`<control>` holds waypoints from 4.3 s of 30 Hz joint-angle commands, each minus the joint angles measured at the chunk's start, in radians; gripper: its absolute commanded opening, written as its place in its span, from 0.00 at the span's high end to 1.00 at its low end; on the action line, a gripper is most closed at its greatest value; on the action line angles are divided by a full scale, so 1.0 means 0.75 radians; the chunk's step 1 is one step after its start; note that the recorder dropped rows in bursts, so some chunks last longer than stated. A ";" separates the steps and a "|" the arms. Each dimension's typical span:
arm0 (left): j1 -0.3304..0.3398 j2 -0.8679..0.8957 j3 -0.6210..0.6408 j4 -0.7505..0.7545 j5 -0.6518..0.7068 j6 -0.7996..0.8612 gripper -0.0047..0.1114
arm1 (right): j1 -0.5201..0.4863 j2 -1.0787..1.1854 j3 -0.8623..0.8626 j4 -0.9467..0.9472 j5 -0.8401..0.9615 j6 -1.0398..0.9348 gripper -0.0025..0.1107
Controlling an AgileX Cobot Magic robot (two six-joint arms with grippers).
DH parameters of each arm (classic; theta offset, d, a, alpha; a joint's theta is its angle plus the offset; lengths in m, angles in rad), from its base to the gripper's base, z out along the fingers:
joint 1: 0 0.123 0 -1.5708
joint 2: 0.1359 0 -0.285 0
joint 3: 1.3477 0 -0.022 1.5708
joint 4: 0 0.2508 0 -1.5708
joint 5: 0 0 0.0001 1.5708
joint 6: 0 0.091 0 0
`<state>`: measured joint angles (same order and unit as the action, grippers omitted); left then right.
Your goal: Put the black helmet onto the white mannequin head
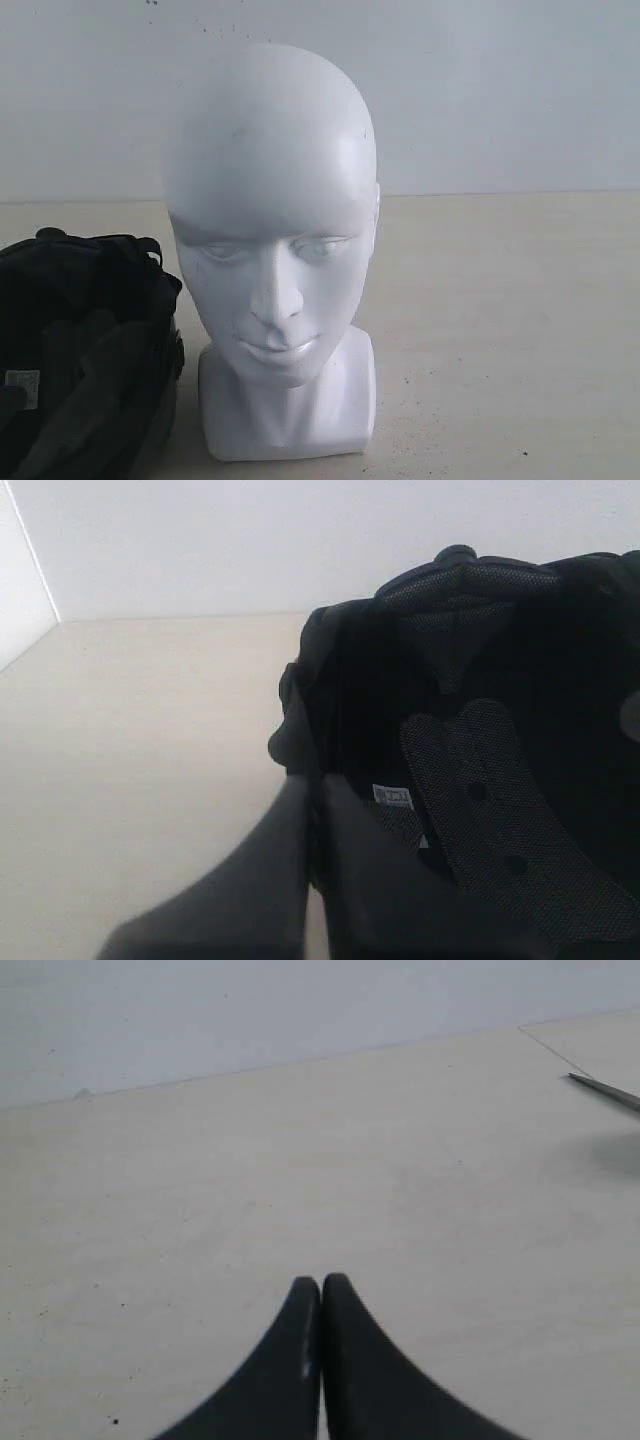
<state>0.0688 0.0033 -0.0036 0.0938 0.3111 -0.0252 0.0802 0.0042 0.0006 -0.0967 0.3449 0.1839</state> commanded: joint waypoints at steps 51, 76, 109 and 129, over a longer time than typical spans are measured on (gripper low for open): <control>0.003 -0.004 -0.629 -0.081 0.489 -0.312 0.92 | 0.001 -0.006 -0.001 -0.004 -0.003 -0.005 0.98; -0.077 0.880 -0.956 -1.034 1.129 0.763 0.84 | 0.001 -0.006 -0.001 -0.004 -0.003 -0.005 0.98; -0.635 1.797 -0.958 -0.666 0.307 0.522 0.43 | 0.001 -0.006 -0.001 -0.004 -0.007 -0.005 0.98; -0.635 1.828 -0.958 -0.999 0.305 0.774 0.40 | 0.001 -0.006 -0.001 -0.004 -0.007 -0.005 0.98</control>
<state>-0.4027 1.3729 -0.7162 -0.6336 0.5689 0.5437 0.0802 0.0042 0.0006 -0.0967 0.3449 0.1839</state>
